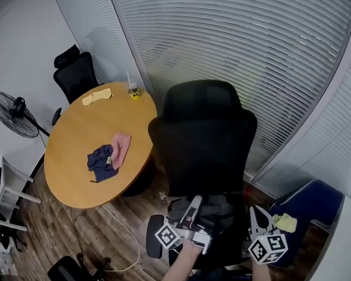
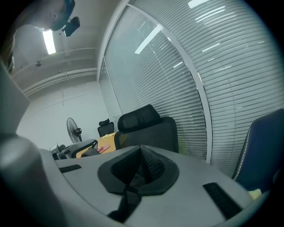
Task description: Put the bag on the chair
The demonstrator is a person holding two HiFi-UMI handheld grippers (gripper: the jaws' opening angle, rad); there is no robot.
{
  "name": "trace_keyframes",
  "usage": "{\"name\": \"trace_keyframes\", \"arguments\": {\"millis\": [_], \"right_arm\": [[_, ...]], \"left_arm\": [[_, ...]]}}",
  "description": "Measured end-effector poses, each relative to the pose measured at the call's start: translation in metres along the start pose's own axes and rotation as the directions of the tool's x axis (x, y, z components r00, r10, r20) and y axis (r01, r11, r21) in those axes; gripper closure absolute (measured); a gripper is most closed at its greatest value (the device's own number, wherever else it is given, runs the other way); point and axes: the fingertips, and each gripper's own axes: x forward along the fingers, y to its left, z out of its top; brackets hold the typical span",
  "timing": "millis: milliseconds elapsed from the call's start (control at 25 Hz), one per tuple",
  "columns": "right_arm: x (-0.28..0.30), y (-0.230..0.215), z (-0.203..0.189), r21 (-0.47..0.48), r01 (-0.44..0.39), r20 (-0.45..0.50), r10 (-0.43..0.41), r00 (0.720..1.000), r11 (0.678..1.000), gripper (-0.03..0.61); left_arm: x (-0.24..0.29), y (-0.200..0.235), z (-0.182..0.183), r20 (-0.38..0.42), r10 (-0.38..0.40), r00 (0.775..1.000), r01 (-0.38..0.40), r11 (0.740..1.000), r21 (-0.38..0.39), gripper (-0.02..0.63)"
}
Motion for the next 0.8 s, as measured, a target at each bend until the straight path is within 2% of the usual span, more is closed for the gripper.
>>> {"name": "trace_keyframes", "arguments": {"millis": [560, 800], "right_arm": [[0.035, -0.032, -0.005, -0.011, -0.01, -0.05, 0.009, 0.999, 1.0, 0.565], [0.05, -0.04, -0.011, -0.008, -0.03, -0.076, 0.029, 0.997, 1.0, 0.565]], "left_arm": [[0.036, 0.046, 0.015, 0.036, 0.07, 0.997, -0.07, 0.998, 0.005, 0.591], [0.059, 0.059, 0.025, 0.03, 0.06, 0.998, -0.061, 0.998, 0.013, 0.591]]}}
